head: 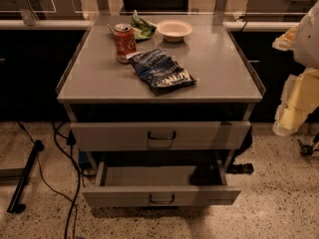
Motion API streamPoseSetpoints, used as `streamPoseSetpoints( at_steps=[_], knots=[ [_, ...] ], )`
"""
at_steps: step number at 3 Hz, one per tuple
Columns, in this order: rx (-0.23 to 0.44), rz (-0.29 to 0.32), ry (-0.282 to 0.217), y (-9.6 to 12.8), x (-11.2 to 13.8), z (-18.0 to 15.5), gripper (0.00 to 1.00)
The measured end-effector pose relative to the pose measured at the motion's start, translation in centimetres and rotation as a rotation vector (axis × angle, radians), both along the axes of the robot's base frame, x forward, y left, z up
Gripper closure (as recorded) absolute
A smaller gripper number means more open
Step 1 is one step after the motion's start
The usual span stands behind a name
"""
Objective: Close middle drawer
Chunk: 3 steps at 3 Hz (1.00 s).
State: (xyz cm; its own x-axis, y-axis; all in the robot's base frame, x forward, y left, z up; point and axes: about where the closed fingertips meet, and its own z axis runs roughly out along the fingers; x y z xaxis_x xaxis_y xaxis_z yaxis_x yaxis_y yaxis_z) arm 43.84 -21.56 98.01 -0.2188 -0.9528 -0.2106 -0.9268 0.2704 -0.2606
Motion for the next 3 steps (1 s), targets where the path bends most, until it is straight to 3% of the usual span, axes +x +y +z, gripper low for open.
streamPoseSetpoints(
  at_steps=[1,3],
  knots=[
    [0.000,0.000,0.000,0.00,0.00,0.00,0.00],
    [0.000,0.000,0.000,0.00,0.00,0.00,0.39]
  ],
)
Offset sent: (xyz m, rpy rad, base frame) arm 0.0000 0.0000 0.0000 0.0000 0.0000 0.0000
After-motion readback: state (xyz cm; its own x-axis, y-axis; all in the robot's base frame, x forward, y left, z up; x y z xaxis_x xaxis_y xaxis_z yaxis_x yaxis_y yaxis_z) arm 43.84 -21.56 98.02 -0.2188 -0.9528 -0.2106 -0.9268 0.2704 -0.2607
